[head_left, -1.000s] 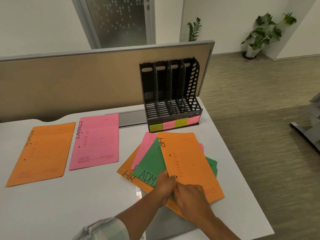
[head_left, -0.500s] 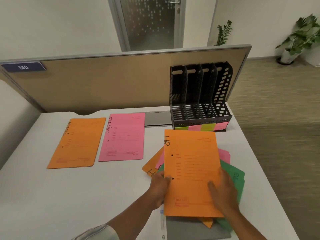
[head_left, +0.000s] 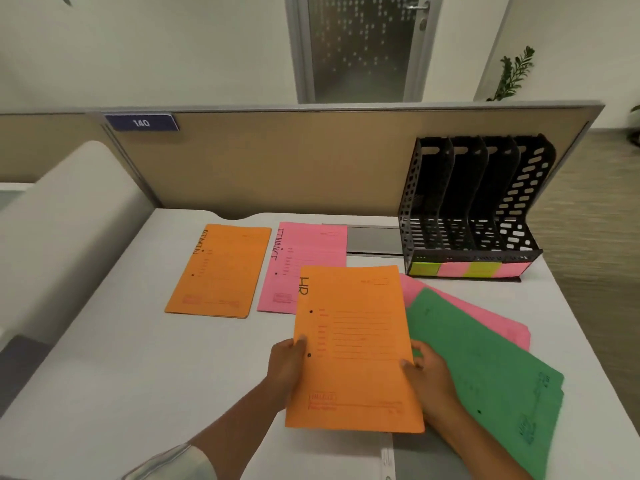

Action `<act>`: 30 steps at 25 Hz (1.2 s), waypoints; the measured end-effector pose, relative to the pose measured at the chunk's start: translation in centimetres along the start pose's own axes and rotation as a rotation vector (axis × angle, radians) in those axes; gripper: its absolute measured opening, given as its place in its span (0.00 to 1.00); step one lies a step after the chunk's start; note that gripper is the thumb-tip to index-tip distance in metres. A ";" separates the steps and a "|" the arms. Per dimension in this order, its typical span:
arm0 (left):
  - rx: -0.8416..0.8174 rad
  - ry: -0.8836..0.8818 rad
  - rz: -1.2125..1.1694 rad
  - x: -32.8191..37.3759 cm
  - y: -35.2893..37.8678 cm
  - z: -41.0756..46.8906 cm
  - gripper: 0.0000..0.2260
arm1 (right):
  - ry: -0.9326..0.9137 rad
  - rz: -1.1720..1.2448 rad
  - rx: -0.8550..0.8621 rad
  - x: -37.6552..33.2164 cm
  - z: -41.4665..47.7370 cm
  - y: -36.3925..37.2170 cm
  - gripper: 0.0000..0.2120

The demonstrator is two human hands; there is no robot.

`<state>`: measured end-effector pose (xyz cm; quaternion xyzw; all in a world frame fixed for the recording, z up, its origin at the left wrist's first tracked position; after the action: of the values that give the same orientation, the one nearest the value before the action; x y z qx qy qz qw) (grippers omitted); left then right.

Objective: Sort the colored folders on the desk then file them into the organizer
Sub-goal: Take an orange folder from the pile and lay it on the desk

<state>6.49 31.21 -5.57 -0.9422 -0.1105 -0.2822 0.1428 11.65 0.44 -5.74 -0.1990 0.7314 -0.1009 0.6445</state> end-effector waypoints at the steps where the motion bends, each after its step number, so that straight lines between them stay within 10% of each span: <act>1: 0.052 0.008 0.006 -0.2 -1.9 0.4 0.20 | -0.013 -0.009 -0.043 -0.7 0.0 1.8 0.12; 30: 0.500 -0.121 0.196 -9.3 -36.8 9.1 0.17 | 0.105 -0.010 -0.589 -8.9 -4.9 39.6 0.17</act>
<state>-7.18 67.48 -10.52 -0.8991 -0.0935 -0.1740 0.3907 1.23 39.29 -12.97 -0.3754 0.7606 0.1024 0.5197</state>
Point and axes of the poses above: each hand's wrist, its own z-axis towards the middle knuckle, its own y-axis out of the palm, x = y × z, the point moved 8 cm from there along z, towards the middle knuckle, and after that the axes turned 15 degrees about -y, right-handed, at the moved point
